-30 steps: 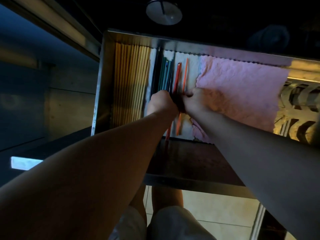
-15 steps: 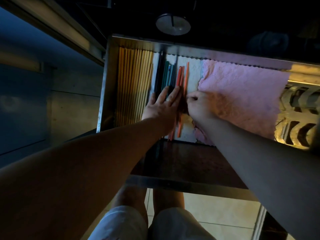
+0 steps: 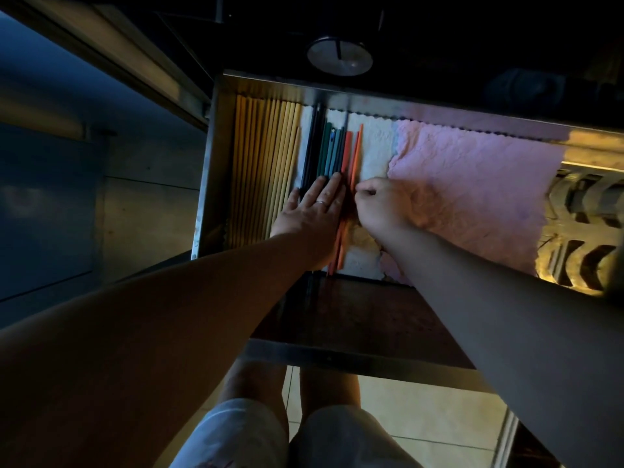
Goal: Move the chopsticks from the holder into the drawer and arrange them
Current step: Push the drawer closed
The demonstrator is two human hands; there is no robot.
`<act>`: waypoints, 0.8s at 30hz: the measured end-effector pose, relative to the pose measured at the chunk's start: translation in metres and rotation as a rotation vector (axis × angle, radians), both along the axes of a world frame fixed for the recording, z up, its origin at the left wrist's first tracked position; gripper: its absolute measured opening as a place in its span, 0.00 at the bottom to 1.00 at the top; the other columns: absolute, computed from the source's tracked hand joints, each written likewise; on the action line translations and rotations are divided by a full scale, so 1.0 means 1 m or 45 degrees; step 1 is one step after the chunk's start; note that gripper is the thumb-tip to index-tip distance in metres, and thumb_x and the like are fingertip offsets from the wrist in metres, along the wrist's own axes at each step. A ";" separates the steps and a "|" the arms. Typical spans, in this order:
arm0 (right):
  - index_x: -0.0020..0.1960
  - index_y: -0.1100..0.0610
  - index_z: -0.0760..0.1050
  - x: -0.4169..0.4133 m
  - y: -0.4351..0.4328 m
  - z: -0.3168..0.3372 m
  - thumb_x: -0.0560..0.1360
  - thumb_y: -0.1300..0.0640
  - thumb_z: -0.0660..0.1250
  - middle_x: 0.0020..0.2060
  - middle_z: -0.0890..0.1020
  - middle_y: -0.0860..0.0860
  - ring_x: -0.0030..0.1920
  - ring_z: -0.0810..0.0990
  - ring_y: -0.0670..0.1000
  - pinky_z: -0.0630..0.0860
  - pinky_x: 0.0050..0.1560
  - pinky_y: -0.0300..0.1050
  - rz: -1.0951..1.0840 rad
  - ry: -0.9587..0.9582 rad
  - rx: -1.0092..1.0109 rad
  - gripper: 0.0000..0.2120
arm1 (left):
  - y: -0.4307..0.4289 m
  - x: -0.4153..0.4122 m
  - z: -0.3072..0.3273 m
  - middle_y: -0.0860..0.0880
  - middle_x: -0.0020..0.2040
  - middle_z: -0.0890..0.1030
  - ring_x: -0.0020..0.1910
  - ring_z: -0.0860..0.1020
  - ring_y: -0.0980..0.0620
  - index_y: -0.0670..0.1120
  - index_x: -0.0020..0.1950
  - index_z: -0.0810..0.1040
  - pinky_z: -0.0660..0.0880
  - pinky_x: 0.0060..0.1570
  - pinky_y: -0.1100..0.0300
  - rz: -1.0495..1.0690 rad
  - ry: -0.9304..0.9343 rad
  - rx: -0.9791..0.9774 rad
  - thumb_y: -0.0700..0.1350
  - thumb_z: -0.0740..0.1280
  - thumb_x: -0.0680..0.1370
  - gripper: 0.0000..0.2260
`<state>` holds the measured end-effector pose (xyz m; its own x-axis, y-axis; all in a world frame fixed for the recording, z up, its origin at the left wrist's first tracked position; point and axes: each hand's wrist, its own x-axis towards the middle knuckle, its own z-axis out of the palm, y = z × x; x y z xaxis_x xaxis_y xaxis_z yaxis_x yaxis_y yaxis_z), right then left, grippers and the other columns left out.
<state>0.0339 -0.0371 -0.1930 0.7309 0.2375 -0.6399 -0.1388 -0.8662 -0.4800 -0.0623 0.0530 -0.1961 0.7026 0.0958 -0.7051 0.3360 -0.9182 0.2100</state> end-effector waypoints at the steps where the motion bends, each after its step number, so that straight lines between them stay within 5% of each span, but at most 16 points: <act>1: 0.49 0.59 0.81 0.000 -0.002 -0.003 0.75 0.61 0.62 0.48 0.84 0.56 0.49 0.82 0.55 0.79 0.51 0.46 -0.021 0.013 -0.002 0.10 | 0.000 0.001 0.002 0.53 0.77 0.29 0.77 0.33 0.51 0.50 0.79 0.33 0.40 0.76 0.46 -0.002 0.005 0.003 0.45 0.54 0.82 0.33; 4: 0.51 0.54 0.80 0.000 -0.013 -0.007 0.75 0.58 0.63 0.48 0.84 0.53 0.49 0.82 0.55 0.79 0.51 0.46 -0.093 0.078 0.019 0.09 | -0.001 0.002 0.012 0.52 0.78 0.31 0.78 0.35 0.50 0.49 0.79 0.35 0.41 0.76 0.45 0.004 0.055 0.001 0.45 0.56 0.82 0.34; 12: 0.61 0.60 0.75 -0.019 -0.044 0.060 0.77 0.56 0.63 0.48 0.80 0.55 0.50 0.78 0.53 0.76 0.57 0.46 -0.135 0.064 0.075 0.15 | -0.018 0.001 0.091 0.48 0.81 0.43 0.79 0.43 0.45 0.50 0.81 0.46 0.48 0.75 0.45 0.332 0.195 -0.158 0.52 0.59 0.82 0.32; 15: 0.65 0.58 0.73 -0.030 -0.056 0.103 0.78 0.54 0.63 0.56 0.79 0.57 0.56 0.78 0.56 0.71 0.55 0.41 0.014 0.018 0.004 0.17 | -0.030 -0.004 0.125 0.47 0.81 0.45 0.79 0.45 0.43 0.50 0.80 0.49 0.50 0.75 0.44 0.428 0.179 -0.192 0.53 0.60 0.81 0.31; 19: 0.68 0.55 0.70 -0.044 -0.077 0.157 0.78 0.51 0.62 0.63 0.73 0.60 0.62 0.72 0.63 0.71 0.60 0.52 0.251 -0.110 -0.055 0.19 | -0.048 -0.017 0.172 0.47 0.81 0.49 0.79 0.48 0.42 0.51 0.80 0.49 0.51 0.75 0.44 0.481 0.073 -0.175 0.54 0.59 0.82 0.31; 24: 0.73 0.47 0.61 -0.063 -0.111 0.200 0.78 0.44 0.59 0.72 0.65 0.53 0.71 0.63 0.58 0.65 0.66 0.58 0.509 -0.293 -0.201 0.25 | -0.069 -0.050 0.211 0.47 0.81 0.52 0.79 0.48 0.44 0.51 0.80 0.51 0.48 0.77 0.46 0.433 -0.023 -0.145 0.56 0.57 0.82 0.29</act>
